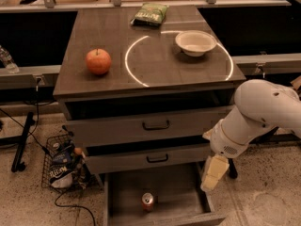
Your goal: Pick coke can from bottom drawer and place on counter
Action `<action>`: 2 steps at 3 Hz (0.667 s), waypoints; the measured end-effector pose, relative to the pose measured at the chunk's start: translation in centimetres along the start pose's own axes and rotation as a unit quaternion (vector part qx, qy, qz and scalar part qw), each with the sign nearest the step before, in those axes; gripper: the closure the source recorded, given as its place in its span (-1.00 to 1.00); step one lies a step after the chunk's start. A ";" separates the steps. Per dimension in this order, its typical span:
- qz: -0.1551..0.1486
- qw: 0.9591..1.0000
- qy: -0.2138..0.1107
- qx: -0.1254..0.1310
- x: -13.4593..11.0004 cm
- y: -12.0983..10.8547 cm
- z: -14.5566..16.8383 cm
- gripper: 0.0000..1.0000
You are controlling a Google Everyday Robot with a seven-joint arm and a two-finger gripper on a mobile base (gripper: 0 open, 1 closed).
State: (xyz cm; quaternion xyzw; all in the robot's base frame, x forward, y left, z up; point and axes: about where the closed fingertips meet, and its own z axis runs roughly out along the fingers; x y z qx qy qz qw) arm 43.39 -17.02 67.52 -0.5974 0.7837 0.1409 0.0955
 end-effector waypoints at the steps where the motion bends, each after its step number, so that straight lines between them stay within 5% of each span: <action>1: 0.016 1.000 -0.021 -0.007 0.2 0.0 3.3 -1.00; 2: 0.041 0.998 -0.051 -0.014 1.0 -0.6 9.0 -1.00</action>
Offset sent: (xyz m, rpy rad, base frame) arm 0.0162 0.0339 -0.1803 0.2019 0.0413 -0.1612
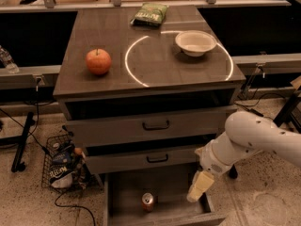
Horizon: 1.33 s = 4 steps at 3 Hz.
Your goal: Pick coke can from bottom drawer and place on counter
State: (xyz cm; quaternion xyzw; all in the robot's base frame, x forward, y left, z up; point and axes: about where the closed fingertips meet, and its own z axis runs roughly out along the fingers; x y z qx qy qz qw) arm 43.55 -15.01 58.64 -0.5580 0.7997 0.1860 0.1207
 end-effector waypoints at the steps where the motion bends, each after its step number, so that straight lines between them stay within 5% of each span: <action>1: 0.006 0.999 -0.043 0.001 1.1 -2.0 5.6 -1.00; 2: -0.015 0.997 -0.081 -0.002 1.9 -3.7 10.1 -1.00; 4: -0.075 0.986 -0.136 -0.054 5.0 -4.3 19.3 -1.00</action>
Offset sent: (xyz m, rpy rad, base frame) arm 0.0424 0.0226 -0.1706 0.2622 -0.1223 0.0689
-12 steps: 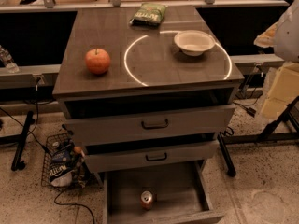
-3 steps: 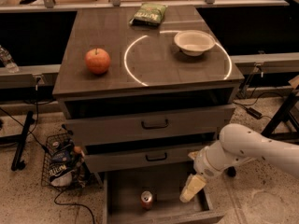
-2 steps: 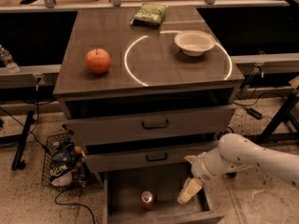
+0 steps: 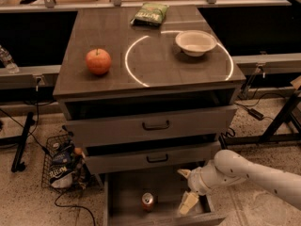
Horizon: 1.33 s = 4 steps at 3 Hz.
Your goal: Pick coke can from bottom drawer and place on counter
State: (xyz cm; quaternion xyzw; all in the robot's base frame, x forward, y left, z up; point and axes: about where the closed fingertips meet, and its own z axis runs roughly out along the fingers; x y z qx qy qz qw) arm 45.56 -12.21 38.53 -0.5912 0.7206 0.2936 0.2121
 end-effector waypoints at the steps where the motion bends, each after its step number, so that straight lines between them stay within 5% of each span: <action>1: 0.000 1.000 0.000 0.001 0.0 0.0 -0.1 -1.00; 2: 0.008 1.000 -0.009 0.009 -1.0 0.0 3.1 -1.00; 3: 0.015 0.998 -0.046 0.047 -1.9 -1.8 10.6 -1.00; 4: 0.014 0.995 -0.064 0.071 -1.7 -3.6 13.7 -1.00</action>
Offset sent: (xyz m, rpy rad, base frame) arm 0.0050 0.1160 -0.0682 0.0557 -0.0220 -0.1125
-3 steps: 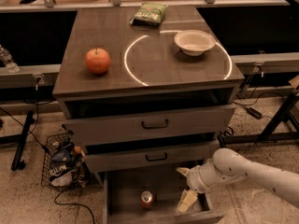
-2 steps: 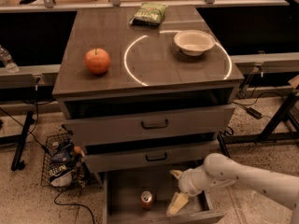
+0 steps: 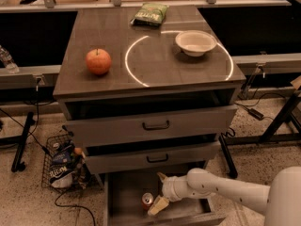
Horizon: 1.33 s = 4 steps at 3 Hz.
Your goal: Pick coke can from bottom drawer and place on counter
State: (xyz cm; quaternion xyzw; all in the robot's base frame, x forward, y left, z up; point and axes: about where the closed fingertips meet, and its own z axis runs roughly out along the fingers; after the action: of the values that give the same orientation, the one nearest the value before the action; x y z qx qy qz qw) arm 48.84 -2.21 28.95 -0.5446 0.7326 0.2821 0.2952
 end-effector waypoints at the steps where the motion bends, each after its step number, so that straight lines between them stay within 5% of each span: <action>1: -0.001 1.000 -0.026 0.015 2.0 -1.5 1.1 -1.00; 2: -0.009 0.999 -0.048 0.001 6.2 -3.0 2.3 -1.00; 4: -0.009 0.996 -0.073 -0.045 10.2 -4.5 5.6 -1.00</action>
Offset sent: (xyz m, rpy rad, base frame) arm 0.0323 -0.0602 -0.0953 0.1272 -0.0574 0.0208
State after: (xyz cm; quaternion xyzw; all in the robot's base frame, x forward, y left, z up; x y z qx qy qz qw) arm 51.50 -5.61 17.24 -0.5420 0.6909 0.3505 0.3256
